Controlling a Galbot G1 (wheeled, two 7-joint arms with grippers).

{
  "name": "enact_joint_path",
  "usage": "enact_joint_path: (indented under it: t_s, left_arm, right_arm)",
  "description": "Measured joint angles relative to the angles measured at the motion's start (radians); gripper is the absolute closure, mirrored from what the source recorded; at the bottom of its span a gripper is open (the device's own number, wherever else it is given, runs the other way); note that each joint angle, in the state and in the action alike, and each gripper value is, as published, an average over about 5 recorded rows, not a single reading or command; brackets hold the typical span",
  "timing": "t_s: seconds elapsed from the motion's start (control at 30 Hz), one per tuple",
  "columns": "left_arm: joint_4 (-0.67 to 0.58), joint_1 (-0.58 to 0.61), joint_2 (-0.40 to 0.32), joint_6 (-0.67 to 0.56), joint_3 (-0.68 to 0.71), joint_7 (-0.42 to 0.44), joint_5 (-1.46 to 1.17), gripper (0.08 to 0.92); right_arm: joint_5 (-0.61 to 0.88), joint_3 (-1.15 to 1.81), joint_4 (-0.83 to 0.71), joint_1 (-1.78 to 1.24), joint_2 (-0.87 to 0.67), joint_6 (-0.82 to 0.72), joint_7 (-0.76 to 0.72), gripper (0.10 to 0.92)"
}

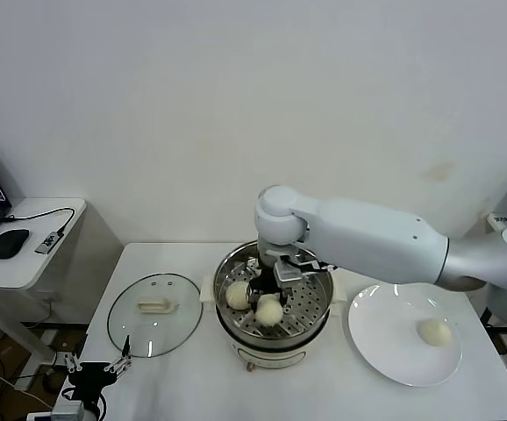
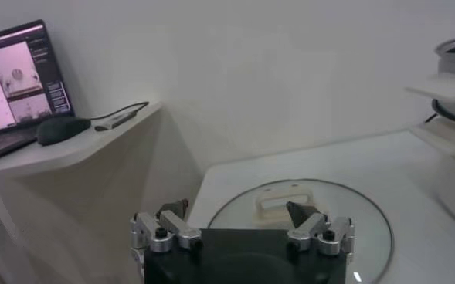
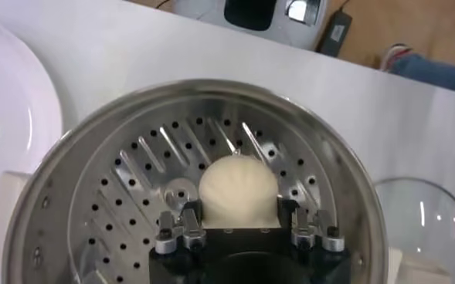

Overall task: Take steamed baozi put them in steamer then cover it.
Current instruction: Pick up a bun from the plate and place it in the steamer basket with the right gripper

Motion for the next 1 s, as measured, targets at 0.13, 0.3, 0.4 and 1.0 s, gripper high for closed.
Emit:
enact_joint_path:
  t_s: [0.13, 0.3, 0.4, 1.0]
  left_arm:
    - [0.000, 0.000, 0.000, 0.000, 0.000, 0.000, 0.000, 0.177]
    - [0.001, 0.000, -0.001, 0.000, 0.002, 0.000, 0.001, 0.177]
    - [0.001, 0.000, -0.001, 0.000, 0.002, 0.000, 0.001, 0.177]
    - [-0.010, 0.004, 0.005, 0.003, 0.005, 0.008, 0.002, 0.177]
  right_arm:
    - [-0.002, -0.002, 0.006, -0.010, -0.002, -0.004, 0.000, 0.440]
    - [-0.002, -0.005, 0.015, -0.014, -0.002, -0.013, 0.001, 0.437]
    - [-0.001, -0.007, 0.019, -0.012, -0.005, -0.022, 0.005, 0.427]
    - [0.099, 0.057, 0.015, 0.070, -0.096, -0.181, 0.029, 0.202]
